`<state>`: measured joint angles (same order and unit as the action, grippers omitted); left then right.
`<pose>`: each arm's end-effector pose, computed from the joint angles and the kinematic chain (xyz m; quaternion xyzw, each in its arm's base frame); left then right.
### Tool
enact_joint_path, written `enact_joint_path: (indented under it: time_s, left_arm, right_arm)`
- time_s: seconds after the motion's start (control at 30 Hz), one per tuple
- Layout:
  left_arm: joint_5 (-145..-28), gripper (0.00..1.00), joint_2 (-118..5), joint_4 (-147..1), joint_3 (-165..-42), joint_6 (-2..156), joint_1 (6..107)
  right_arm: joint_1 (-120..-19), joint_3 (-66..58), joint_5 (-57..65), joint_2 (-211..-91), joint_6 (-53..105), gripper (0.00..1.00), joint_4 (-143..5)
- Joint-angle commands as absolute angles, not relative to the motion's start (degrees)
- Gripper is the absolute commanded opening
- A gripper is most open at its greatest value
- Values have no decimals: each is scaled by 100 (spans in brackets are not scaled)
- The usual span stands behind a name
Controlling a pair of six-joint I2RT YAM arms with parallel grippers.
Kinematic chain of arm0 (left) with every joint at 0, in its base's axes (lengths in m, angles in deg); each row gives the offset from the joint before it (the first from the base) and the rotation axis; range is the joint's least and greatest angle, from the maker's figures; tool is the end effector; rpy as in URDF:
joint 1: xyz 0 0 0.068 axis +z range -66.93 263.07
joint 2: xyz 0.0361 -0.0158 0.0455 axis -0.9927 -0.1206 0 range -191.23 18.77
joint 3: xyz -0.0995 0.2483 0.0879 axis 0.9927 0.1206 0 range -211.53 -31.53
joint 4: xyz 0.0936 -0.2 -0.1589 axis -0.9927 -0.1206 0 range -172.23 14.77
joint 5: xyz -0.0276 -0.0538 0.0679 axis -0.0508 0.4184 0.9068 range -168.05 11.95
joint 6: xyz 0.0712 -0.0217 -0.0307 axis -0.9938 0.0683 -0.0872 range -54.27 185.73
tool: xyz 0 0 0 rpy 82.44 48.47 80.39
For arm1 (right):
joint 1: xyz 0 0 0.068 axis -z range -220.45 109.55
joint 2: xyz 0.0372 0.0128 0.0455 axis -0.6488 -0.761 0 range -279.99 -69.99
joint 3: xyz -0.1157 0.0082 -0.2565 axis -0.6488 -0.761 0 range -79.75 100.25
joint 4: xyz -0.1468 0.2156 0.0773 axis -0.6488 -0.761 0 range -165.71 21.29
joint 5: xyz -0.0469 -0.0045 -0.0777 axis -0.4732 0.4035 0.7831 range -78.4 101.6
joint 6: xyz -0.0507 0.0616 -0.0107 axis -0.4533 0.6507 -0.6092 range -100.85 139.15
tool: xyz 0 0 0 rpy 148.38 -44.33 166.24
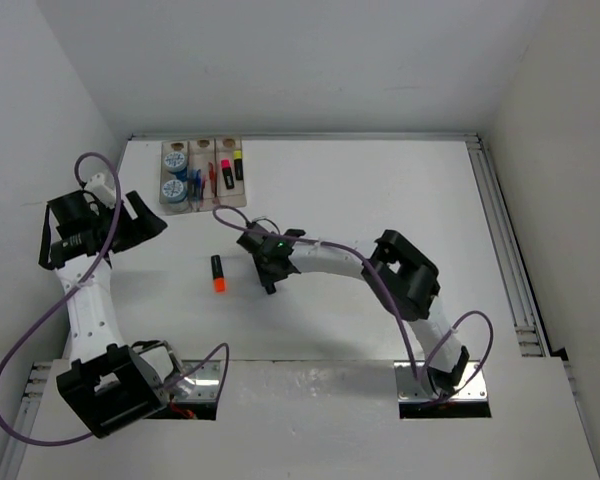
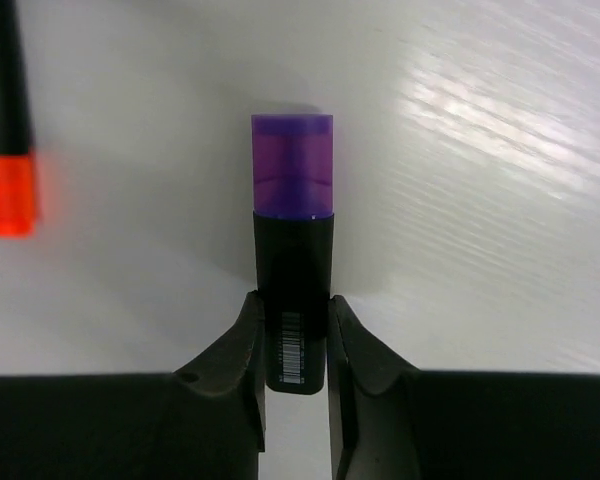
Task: Sort the stationery into containers
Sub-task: Pick up the pen from the center of the board.
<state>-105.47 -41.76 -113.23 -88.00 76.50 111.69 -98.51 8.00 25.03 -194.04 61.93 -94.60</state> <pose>0.2317 0.0899 0.3018 -0.2085 0.8682 -0.1527 0.4235 0.2681 0.3996 0.1110 -0.1003 0.9592 0.1117 0.2395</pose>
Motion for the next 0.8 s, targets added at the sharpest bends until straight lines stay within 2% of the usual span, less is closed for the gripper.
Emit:
enact_joint_path:
  time_s: [0.0,0.17,0.3,0.53,0.77]
  left_arm:
    - [-12441,77,-4004,-10366,-8341,7872,10964]
    - [-12534,77,-3441,-8739,-7356,9285,10059]
    - [-12332,76,-3544,-8105,-7292,9824,9267]
    - [-11945,72,-4239,-8025,-7802,10088,7905]
    - [-11576,65,-4731,-7963,-8127,10124,7420]
  right_arm:
    - [-9530,455,1725,-18453,5424,0,-9095]
    - [-9274,6,1626,-17391,4940,0,-8603]
    - [-9301,-12,1679,-17011,4789,0,-8541]
    - [-9459,497,1881,-16870,4815,0,-8848]
    - [-9512,744,1846,-16887,4877,0,-8980]
